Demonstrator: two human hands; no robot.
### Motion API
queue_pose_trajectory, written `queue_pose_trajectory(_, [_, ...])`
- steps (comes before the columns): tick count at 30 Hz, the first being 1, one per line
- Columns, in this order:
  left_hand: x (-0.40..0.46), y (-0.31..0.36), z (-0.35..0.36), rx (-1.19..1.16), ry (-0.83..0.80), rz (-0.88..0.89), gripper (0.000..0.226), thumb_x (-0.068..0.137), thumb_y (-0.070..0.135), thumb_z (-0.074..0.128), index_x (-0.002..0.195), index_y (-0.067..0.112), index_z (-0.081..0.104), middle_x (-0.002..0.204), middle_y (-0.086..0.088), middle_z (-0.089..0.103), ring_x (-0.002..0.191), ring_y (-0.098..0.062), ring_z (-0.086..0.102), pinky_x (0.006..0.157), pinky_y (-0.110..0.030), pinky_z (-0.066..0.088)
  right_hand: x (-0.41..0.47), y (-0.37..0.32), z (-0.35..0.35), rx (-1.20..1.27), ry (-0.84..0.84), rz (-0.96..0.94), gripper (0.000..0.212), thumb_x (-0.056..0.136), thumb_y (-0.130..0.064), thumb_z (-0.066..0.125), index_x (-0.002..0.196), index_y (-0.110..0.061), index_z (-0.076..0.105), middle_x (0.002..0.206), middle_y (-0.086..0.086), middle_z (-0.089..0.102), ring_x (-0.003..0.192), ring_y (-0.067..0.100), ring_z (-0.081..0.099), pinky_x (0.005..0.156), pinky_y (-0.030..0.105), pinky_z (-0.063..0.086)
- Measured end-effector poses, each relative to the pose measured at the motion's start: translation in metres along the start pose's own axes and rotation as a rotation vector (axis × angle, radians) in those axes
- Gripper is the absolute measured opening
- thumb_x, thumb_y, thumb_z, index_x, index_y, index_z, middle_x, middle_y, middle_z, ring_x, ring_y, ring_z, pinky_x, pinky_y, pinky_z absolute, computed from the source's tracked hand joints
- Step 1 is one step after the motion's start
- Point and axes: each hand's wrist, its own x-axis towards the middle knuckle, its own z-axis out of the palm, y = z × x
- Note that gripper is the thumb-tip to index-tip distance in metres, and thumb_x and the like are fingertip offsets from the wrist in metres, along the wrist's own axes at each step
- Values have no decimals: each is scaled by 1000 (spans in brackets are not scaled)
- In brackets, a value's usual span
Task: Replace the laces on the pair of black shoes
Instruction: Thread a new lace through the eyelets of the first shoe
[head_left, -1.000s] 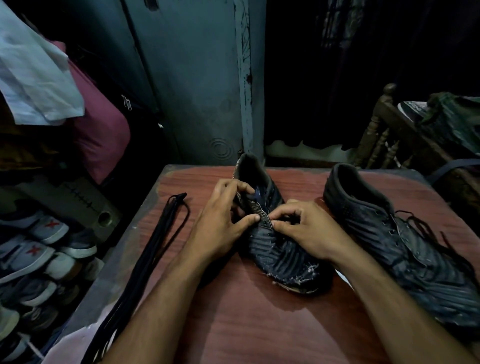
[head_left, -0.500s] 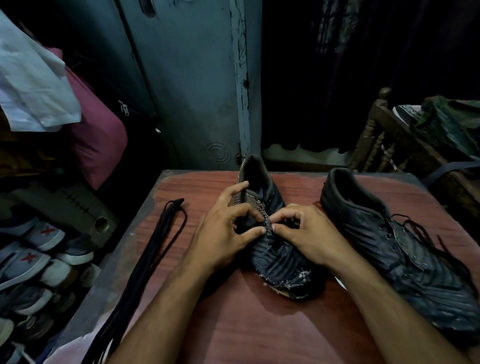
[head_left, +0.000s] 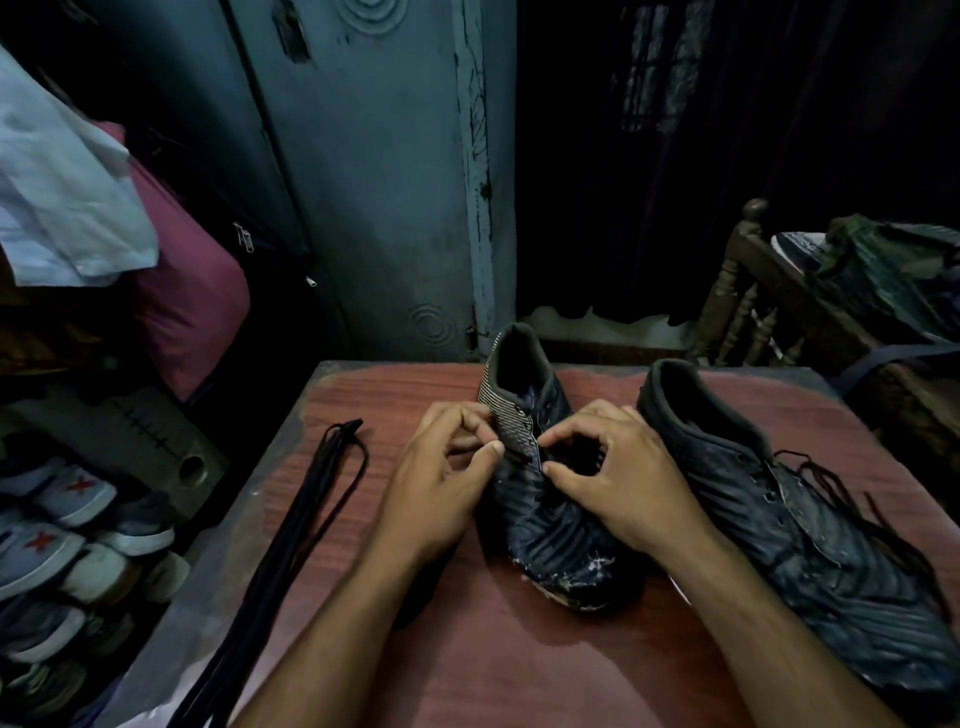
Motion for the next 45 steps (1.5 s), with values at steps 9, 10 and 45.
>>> queue_pose_trajectory(9, [4,11,0,-517,56,-323,22,98,-3,55,82,12,53,89,-16,77,78,-15,72,66,-20,56,1,5,-6,84,-85,-3,46,76,-33,85,116,-39,63,111,-24,45,112,-6,46,92,5,32])
queue_pose_trajectory(10, [4,12,0,-536,67,-335,22,98,-3,54,84,13,53,83,-12,75,71,-13,69,64,-20,55,1,5,-6,81,-90,-6,48,76,-34,86,118,-39,63,111,-25,44,111,-6,45,92,5,31])
queue_pose_trajectory(45, [-1,9,2,-174,-120,-204,27,84,9,81,105,21,72,95,7,77,87,-11,73,77,-30,59,2,7,-9,78,-12,-53,34,80,-26,79,112,-33,68,111,-15,58,111,4,53,99,21,40])
